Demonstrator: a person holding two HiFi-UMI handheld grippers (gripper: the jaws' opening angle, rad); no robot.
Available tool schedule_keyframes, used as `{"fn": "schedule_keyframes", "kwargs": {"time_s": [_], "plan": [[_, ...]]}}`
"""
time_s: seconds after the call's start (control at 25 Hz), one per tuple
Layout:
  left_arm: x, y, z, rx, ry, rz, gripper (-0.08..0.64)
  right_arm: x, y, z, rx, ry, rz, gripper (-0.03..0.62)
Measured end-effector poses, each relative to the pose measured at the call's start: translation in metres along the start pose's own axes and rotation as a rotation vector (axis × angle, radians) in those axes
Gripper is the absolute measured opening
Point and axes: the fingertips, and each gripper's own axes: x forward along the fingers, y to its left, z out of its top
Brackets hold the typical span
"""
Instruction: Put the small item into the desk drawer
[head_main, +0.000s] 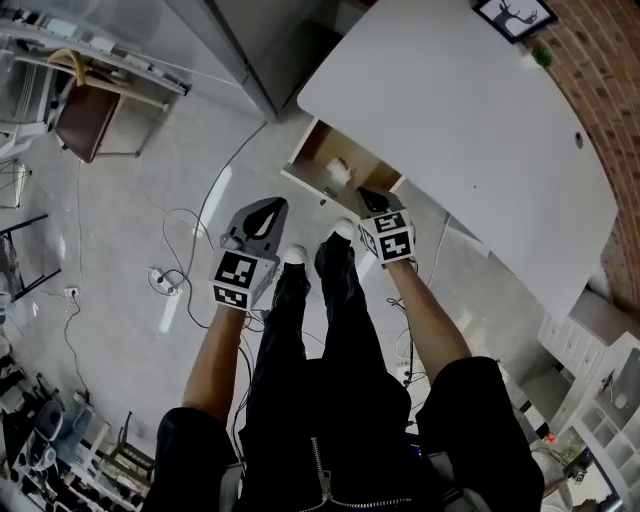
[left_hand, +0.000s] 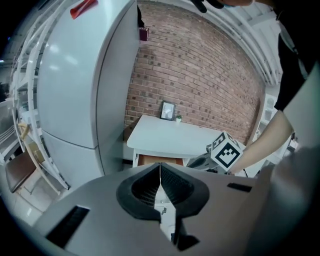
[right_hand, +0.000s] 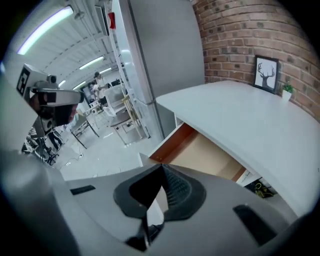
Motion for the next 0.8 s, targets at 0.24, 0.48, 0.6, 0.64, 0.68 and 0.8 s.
{"fn": "schedule_keyframes", "kwargs": {"time_s": [0.24,0.48,0.6,0.64,0.68,0.8], "plan": [[-0.011,-0.021,0.022,0.032,-0.02,-0.025,0.021,-0.055,0.018,0.012,0.026,-0.094,-0.039,0.003],[-0.024,-0.035,0.047,0.07,-0.05,-0.043,0.021,-0.104,0.033,0.027,0.068,-0.183,-0.082,0.003],[-0.03,-0.048,0.059,0.081,-0.07,-0.06,0.021,-0.129,0.035,0.033,0.087,-0.223,-0.115,0.003],[-0.032,-0.053,0.065,0.089,-0.08,-0.067,0.021,-0.138,0.036,0.036,0.088,-0.239,-0.127,0.004],[-0.033,-0.057,0.072,0.101,-0.093,-0.074,0.021,-0.147,0.037,0.042,0.086,-0.259,-0.139,0.003],[-0.039,-0.069,0.094,0.134,-0.133,-0.096,0.021,-0.176,0.038,0.063,0.065,-0.326,-0.173,0.003]]}}
